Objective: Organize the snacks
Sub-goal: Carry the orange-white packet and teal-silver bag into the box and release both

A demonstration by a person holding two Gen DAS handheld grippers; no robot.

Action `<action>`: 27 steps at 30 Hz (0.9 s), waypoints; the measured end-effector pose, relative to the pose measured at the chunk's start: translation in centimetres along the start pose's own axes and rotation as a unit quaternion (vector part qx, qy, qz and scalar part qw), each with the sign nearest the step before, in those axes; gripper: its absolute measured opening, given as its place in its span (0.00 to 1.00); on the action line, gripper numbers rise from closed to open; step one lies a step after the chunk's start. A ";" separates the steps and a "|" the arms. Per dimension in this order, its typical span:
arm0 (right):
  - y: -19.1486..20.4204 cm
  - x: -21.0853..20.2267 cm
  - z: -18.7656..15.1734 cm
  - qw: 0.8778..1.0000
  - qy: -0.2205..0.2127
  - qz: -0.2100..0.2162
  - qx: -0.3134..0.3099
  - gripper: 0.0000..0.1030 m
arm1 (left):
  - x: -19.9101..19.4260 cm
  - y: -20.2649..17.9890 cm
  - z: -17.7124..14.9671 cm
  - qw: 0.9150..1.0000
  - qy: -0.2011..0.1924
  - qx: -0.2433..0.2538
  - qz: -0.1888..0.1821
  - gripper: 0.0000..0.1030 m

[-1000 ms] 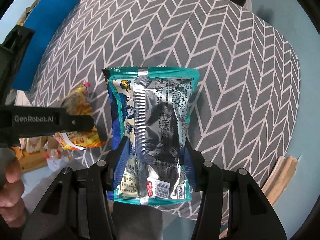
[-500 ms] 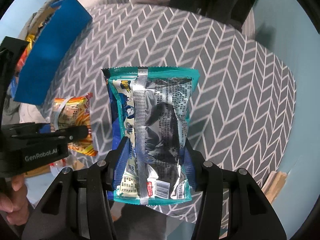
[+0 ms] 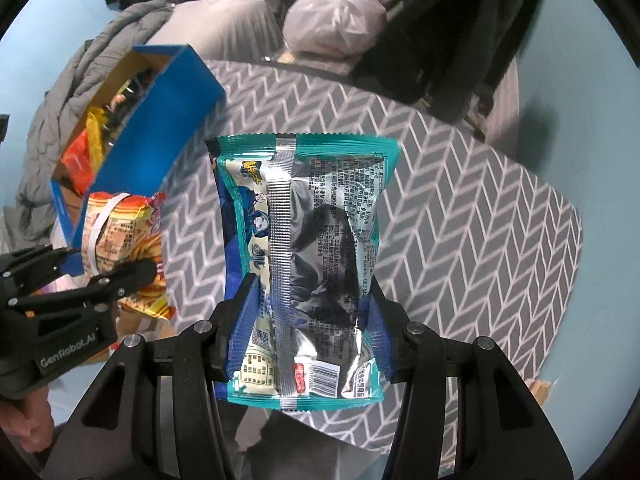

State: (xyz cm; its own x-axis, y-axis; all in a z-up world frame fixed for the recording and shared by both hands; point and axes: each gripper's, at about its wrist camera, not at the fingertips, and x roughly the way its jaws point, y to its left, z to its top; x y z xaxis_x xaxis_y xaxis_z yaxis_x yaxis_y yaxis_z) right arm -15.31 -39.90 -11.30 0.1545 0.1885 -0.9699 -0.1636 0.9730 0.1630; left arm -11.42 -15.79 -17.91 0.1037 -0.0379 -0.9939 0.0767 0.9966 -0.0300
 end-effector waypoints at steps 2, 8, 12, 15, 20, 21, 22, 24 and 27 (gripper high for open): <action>1.1 -0.2 1.1 1.000 -0.006 0.003 -0.003 0.49 | -0.5 0.8 0.1 1.000 -0.006 0.000 0.003 0.39; 4.9 0.3 2.9 1.000 -0.018 0.013 -0.019 0.49 | -2.0 4.3 1.5 1.000 -0.019 -0.009 0.006 0.39; 7.5 0.9 4.4 0.999 -0.023 0.020 -0.031 0.49 | -2.9 7.0 2.5 0.999 -0.032 -0.014 0.014 0.39; 9.5 1.2 6.0 0.999 -0.027 0.025 -0.040 0.49 | -3.5 9.8 3.5 0.999 -0.038 -0.025 0.012 0.39; 13.4 1.8 9.2 0.997 -0.037 0.034 -0.053 0.49 | -3.7 14.1 5.3 0.998 -0.046 -0.041 0.020 0.39; 14.0 2.0 9.7 0.997 -0.039 0.035 -0.055 0.49 | -3.7 14.8 5.5 0.998 -0.047 -0.045 0.021 0.39; 14.8 2.2 10.3 0.997 -0.040 0.037 -0.058 0.49 | -3.7 15.9 5.9 0.997 -0.048 -0.049 0.023 0.39; 16.1 2.5 11.5 0.996 -0.042 0.038 -0.062 0.49 | -3.7 17.5 6.5 0.997 -0.051 -0.056 0.026 0.39; 17.8 3.2 13.2 0.996 -0.042 0.043 -0.067 0.49 | -3.5 20.1 7.5 0.996 -0.054 -0.067 0.031 0.39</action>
State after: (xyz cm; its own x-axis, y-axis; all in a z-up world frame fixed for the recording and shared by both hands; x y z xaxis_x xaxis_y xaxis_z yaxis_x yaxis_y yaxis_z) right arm -4.91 -20.19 -9.07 0.2145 0.2860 -0.9339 -0.3072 0.9274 0.2135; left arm -2.85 3.82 -14.24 0.2113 0.0230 -0.9771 -0.0658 0.9978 0.0093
